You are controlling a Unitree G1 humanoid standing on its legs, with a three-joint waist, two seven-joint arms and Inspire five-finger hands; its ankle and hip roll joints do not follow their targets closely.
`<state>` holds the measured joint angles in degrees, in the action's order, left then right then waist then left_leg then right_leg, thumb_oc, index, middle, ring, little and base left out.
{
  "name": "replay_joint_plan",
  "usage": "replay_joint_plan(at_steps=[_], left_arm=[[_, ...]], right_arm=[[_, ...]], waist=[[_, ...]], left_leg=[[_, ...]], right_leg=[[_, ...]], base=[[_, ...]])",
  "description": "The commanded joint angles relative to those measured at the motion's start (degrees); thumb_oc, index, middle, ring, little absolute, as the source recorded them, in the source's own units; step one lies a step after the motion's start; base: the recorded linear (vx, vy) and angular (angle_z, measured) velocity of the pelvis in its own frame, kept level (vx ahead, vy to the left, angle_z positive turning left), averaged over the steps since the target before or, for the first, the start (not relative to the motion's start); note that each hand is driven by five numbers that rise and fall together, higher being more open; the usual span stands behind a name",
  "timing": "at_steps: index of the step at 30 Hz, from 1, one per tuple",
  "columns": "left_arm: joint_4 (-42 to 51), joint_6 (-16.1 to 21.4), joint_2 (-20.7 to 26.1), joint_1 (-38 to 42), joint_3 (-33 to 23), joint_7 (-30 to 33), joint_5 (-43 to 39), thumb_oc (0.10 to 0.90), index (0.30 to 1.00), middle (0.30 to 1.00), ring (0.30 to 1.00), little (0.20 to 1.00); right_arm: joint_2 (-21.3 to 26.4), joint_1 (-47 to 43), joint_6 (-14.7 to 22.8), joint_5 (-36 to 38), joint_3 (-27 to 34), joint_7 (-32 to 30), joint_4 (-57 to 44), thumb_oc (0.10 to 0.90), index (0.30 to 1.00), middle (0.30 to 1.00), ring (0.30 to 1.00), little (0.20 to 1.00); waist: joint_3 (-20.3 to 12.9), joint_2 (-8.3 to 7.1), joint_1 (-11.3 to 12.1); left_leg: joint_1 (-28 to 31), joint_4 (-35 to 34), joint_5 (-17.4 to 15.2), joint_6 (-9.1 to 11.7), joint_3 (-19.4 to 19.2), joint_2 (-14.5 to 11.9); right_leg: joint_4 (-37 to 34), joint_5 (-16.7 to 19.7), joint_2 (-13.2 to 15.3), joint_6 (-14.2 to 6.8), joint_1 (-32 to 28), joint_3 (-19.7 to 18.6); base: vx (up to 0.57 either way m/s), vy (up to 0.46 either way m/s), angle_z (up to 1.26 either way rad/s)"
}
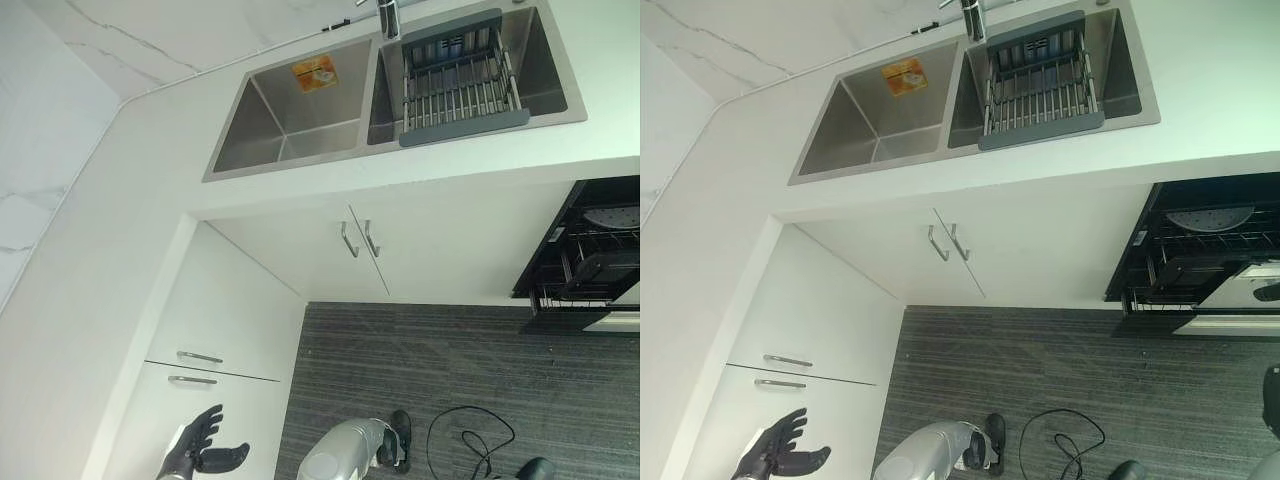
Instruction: Place the dishes in the dishwasher.
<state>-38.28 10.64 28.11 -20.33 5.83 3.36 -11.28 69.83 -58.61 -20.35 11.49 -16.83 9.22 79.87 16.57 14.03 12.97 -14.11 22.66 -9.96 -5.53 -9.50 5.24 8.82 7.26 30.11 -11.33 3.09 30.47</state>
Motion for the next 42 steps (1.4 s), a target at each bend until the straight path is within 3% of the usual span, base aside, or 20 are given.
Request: replay_joint_plan(at_steps=[1, 5, 10, 13, 19, 22, 27, 28, 29, 32, 35, 37, 39, 42], left_arm=[[1.31, 1.08, 7.23, -2.93, -6.87, 0.10, 1.38, 0.800, 0.900, 0.900, 0.900, 0.900], [-1.27, 2.85, 7.31, -4.76, -9.15, -1.94, 4.43, 0.800, 0.900, 0.900, 0.900, 0.900], [-3.30, 4.09, 7.50, -5.15, -10.33, -2.12, 5.66, 0.800, 0.900, 0.900, 0.900, 0.900], [-5.91, 6.54, 8.94, -5.63, -12.89, -3.71, 6.12, 0.800, 0.900, 0.900, 0.900, 0.900], [-8.73, 10.03, 8.77, -5.22, -13.52, -5.15, 7.74, 0.800, 0.900, 0.900, 0.900, 0.900], [-9.53, 11.85, 8.60, -4.15, -13.43, -5.03, 6.67, 0.800, 0.900, 0.900, 0.900, 0.900], [-5.82, 14.06, 7.13, -3.31, -12.62, -4.88, 3.28, 0.800, 0.900, 0.900, 0.900, 0.900], [-2.16, 13.57, 5.57, -3.10, -12.58, -6.14, 0.05, 0.800, 0.900, 0.900, 0.900, 0.900], [-1.96, 13.46, 5.82, -3.17, -12.62, -6.40, -0.21, 0.800, 0.900, 0.900, 0.900, 0.900], [2.09, 10.52, 3.29, -2.02, -12.63, -8.19, -4.94, 0.800, 0.900, 0.900, 0.900, 0.900], [5.81, 8.21, 1.63, -0.56, -12.64, -11.67, -11.08, 0.800, 0.900, 0.900, 0.900, 0.900], [8.00, 6.54, 1.70, 0.78, -11.64, -12.84, -10.68, 0.800, 0.900, 0.900, 0.900, 0.900], [9.37, 4.58, 1.42, 1.71, -10.76, -14.43, -13.60, 0.800, 0.900, 0.900, 0.900, 0.900], [9.91, 3.07, 1.08, 2.90, -9.19, -15.45, -15.29, 0.800, 0.900, 0.900, 0.900, 0.900]], right_arm=[[5.62, -15.39, 22.30, 5.56, -5.79, -1.33, -12.33, 0.800, 0.900, 0.900, 0.900, 0.900], [7.21, -16.80, 28.10, 5.37, -6.64, -0.88, -12.77, 0.800, 0.900, 0.900, 0.900, 0.900], [7.38, -18.81, 31.69, 7.49, -8.57, -1.69, -13.06, 0.800, 0.900, 0.900, 0.900, 0.900], [7.76, -19.55, 37.43, 10.27, -8.09, -4.48, -13.62, 0.800, 0.900, 0.900, 0.900, 0.900], [5.96, -16.73, 40.88, 13.03, -5.76, -8.06, -15.76, 0.800, 0.900, 0.900, 0.900, 0.900], [4.10, -12.26, 41.09, 14.00, -1.30, -10.54, -17.22, 0.800, 0.900, 0.900, 0.900, 0.900], [-3.08, 4.96, 37.98, 16.04, 13.05, -16.34, -27.91, 0.800, 0.900, 0.900, 0.900, 0.900], [-8.26, 15.37, 32.64, 16.09, 19.67, -17.34, -35.96, 0.800, 0.900, 0.900, 0.900, 0.900], [-8.56, 16.46, 32.18, 16.07, 20.55, -17.44, -36.66, 0.800, 0.900, 0.900, 0.900, 0.900], [-16.82, 27.47, 30.70, 18.27, 25.71, -18.49, -46.42, 0.800, 0.900, 0.900, 0.900, 0.900], [-26.64, 36.15, 30.76, 18.70, 26.68, -18.83, -52.71, 0.800, 0.900, 0.900, 0.900, 0.900], [-32.59, 39.87, 31.18, 21.24, 25.70, -19.12, -53.79, 0.800, 0.900, 0.900, 0.900, 0.900], [-36.19, 42.50, 31.54, 23.73, 25.59, -17.53, -52.70, 0.800, 0.900, 0.900, 0.900, 0.900], [-40.82, 46.37, 32.51, 25.49, 24.76, -13.47, -50.05, 0.800, 0.900, 0.900, 0.900, 0.900]], waist=[[-6.82, -1.43, 6.09], [-7.57, -2.45, 7.31], [-8.06, -2.96, 8.02], [-8.09, -3.63, 9.26], [-7.99, -4.34, 9.49], [-7.79, -5.17, 9.33], [-6.39, -7.44, 7.93], [-5.48, -8.26, 6.63], [-5.52, -8.47, 6.78], [-4.46, -9.65, 5.28], [-3.69, -11.17, 3.95], [-3.30, -11.98, 2.49], [-3.69, -12.77, 1.27], [-4.10, -13.62, -0.66]], left_leg=[[-0.01, -5.47, 3.57, 12.19, 7.24, -6.58], [-0.41, -5.47, 4.00, 12.16, 8.67, -6.37], [-0.82, -5.47, 4.30, 12.17, 9.68, -6.20], [-1.44, -5.47, 4.66, 12.15, 10.55, -6.37], [-1.76, -5.47, 4.61, 11.85, 10.71, -6.48], [-1.67, -5.47, 4.28, 11.80, 10.63, -6.87], [-1.03, -5.47, 3.50, 11.43, 10.24, -8.27], [-0.69, -5.47, 3.07, 11.05, 9.64, -8.96], [-0.64, -5.47, 3.05, 11.03, 9.59, -9.00], [-0.36, -5.47, 2.72, 10.68, 8.51, -10.23], [0.40, -5.47, 2.11, 10.41, 6.95, -11.51], [0.38, -5.47, 3.07, 9.84, 5.28, -12.42], [1.70, -5.47, 1.49, 10.29, 4.72, -13.43], [2.55, -5.47, 2.16, 9.97, 2.37, -14.68]], right_leg=[[8.37, -8.40, 1.71, -2.74, 0.58, -3.31], [8.37, -8.83, 0.78, -2.78, -0.44, -2.43], [8.37, -9.45, -0.03, -2.79, -1.20, -2.12], [8.37, -9.16, -0.14, -2.96, -2.71, -0.58], [8.37, -9.03, -0.57, -3.12, -3.38, -0.01], [8.37, -8.95, -0.97, -3.14, -3.54, 0.01], [8.37, -8.18, -2.38, -2.96, -3.16, -0.50], [8.37, -7.91, -3.17, -2.81, -2.55, -1.45], [8.37, -7.89, -3.20, -2.81, -2.55, -1.50], [8.37, -7.81, -4.18, -2.65, -1.94, -2.44], [8.37, -8.15, -5.25, -2.32, -1.67, -3.44], [8.37, -7.32, -5.72, -1.22, -0.81, -3.49], [8.37, -8.63, -6.55, -1.88, -1.07, -4.94], [8.37, -8.33, -7.30, -0.90, -0.46, -5.27]], base=[[0.00, -0.027, 0.33], [-0.01, -0.017, 0.35], [0.00, 0.009, 0.11], [0.00, -0.036, 0.20], [-0.01, -0.015, 0.09], [-0.01, -0.023, 0.00], [-0.06, -0.099, 0.01], [-0.11, -0.111, -0.05], [-0.12, -0.132, 0.01], [-0.10, -0.127, -0.08], [-0.11, -0.145, -0.15], [-0.18, -0.105, -0.30], [-0.05, -0.125, -0.29], [-0.11, -0.087, -0.39]])
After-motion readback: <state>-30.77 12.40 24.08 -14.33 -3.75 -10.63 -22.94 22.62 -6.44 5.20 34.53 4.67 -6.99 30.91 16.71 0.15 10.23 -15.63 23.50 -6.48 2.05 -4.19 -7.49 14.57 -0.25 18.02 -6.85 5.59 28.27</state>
